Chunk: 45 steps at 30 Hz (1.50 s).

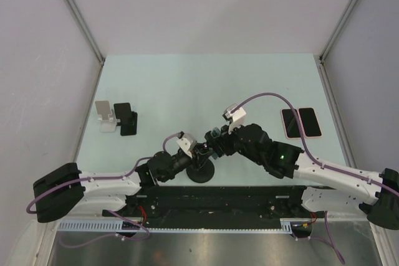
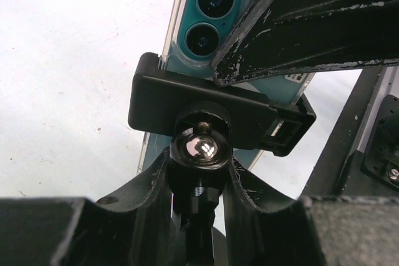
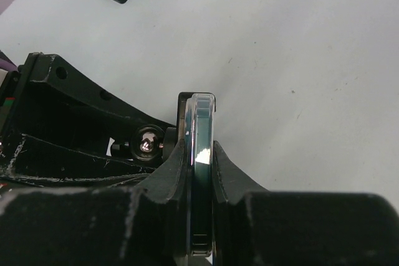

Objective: Remove the phone from the phone stand

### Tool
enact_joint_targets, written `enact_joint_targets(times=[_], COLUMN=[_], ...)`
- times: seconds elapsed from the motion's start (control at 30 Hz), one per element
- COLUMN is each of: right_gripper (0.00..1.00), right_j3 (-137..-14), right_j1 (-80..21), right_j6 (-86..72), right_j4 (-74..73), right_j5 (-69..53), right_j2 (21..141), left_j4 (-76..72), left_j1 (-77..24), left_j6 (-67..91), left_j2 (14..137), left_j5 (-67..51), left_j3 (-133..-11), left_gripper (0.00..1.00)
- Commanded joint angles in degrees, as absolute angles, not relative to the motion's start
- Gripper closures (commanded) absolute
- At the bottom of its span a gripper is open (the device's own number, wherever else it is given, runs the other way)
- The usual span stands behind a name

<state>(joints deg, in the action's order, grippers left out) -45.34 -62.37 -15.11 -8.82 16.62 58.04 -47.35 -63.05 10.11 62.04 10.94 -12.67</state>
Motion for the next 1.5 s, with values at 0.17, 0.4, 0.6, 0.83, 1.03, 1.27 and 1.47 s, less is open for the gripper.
enact_joint_targets(times=[0.17, 0.4, 0.6, 0.83, 1.03, 1.27, 1.47], right_gripper=[1.00, 1.00, 1.00, 1.00, 0.86, 0.38, 0.27], right_j3=[-52.11, -55.63, -55.81, -55.81, -55.81, -55.81, -55.81], right_j1=[-60.73, -64.07, -64.25, -64.60, -64.69, -65.21, -65.39], right_j6=[-19.60, -19.42, -17.05, -17.75, -20.56, -18.90, -18.72], right_j4=[-22.41, -22.59, -17.85, -14.15, -13.62, -12.30, -14.23], right_j5=[24.80, 30.49, 33.40, 40.59, 42.89, 37.63, 33.05], right_j2=[55.36, 58.62, 60.55, 62.58, 63.98, 63.28, 59.59], left_j4=[-44.74, -46.84, -47.11, -46.76, -45.09, -44.47, -44.21], left_j1=[-58.53, -58.54, -58.62, -60.20, -60.91, -61.35, -61.26], left_j6=[10.72, 9.50, 8.00, 6.42, 6.15, 7.91, 8.88], left_j2=[58.80, 60.20, 58.28, 50.54, 51.85, 64.49, 66.71], left_j5=[27.51, 24.62, 18.99, 20.21, 19.52, 18.19, 21.35], left_j3=[-10.55, -11.07, -12.13, -10.37, -10.37, -15.55, -18.11], left_gripper=[1.00, 1.00, 0.30, 0.17, 0.16, 0.16, 0.20])
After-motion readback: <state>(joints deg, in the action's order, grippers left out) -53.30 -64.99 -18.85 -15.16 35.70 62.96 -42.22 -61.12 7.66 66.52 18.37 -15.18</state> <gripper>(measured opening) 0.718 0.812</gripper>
